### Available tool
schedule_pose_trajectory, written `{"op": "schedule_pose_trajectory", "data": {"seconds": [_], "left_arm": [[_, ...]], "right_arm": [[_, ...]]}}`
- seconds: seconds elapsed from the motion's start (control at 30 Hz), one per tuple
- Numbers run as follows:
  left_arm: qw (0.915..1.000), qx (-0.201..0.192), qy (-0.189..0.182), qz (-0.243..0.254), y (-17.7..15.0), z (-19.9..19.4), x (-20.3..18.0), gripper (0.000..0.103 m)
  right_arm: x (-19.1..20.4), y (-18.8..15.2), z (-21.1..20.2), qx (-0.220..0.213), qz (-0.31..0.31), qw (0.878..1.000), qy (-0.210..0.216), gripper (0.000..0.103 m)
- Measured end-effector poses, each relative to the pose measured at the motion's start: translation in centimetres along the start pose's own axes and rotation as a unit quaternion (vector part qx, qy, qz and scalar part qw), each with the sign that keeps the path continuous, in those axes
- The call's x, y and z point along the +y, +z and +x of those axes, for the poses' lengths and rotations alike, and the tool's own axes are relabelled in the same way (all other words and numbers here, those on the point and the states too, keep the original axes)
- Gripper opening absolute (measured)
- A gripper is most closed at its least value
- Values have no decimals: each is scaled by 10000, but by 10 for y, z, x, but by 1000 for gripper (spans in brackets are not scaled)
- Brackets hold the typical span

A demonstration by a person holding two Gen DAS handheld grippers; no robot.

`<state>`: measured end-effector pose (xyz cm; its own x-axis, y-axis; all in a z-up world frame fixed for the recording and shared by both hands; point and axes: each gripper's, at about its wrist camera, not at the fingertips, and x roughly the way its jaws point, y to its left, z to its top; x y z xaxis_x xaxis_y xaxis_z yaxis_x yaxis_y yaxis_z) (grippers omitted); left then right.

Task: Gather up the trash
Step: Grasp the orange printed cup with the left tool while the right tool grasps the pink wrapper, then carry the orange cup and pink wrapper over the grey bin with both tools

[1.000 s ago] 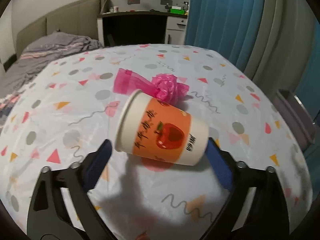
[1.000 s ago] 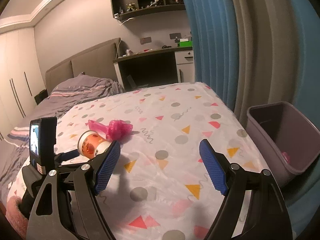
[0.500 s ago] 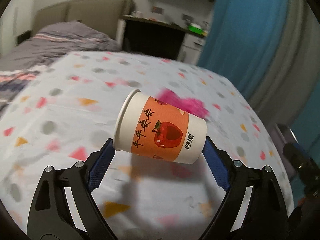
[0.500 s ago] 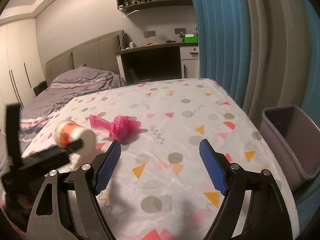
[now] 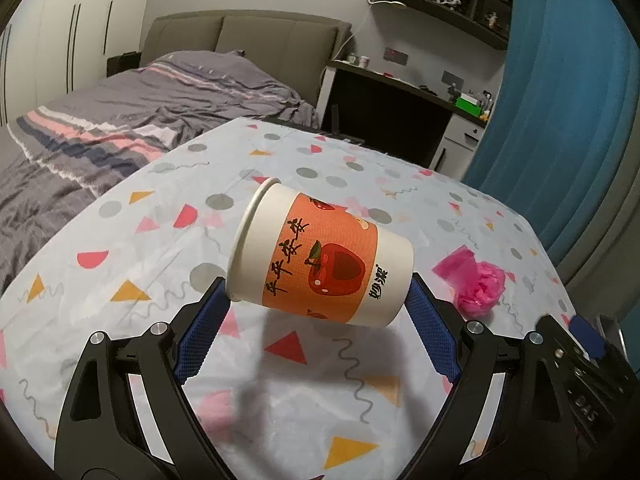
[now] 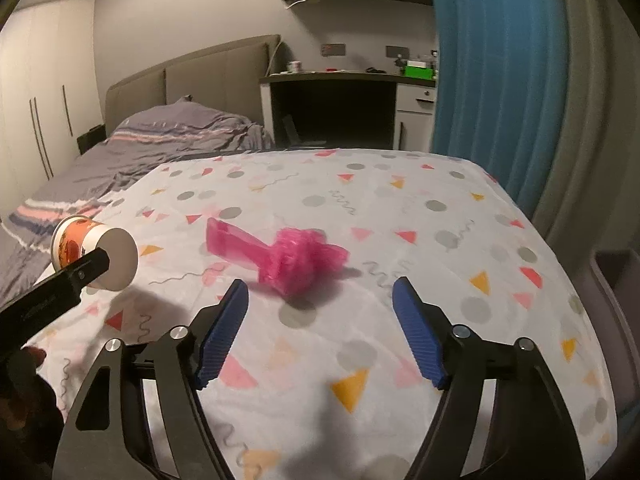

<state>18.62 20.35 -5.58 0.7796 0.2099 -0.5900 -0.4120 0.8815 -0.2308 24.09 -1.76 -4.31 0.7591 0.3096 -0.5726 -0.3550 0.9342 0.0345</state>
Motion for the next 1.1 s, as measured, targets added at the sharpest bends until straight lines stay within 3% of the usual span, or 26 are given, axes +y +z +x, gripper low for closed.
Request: {"op": "schedule_pose_trajectory", "data": {"seconds": [0.43,0.67,0.8,1.1], "left_arm": [[9996,174,-132,-176,-4,11,8,87],[9994,256,-171,-186,-6,15,8,87],[9993,277,-168,-170,-7,17,8,87],[9988,255,-416,-83,-9,14,-2,87]], "right_arm": [[13,15,52,389,9,9989,261,54],[9,14,71,775,55,9964,347,22],[9,12,63,666,-6,9971,361,15],[-20,5,-6,128,64,9993,336,14]]}}
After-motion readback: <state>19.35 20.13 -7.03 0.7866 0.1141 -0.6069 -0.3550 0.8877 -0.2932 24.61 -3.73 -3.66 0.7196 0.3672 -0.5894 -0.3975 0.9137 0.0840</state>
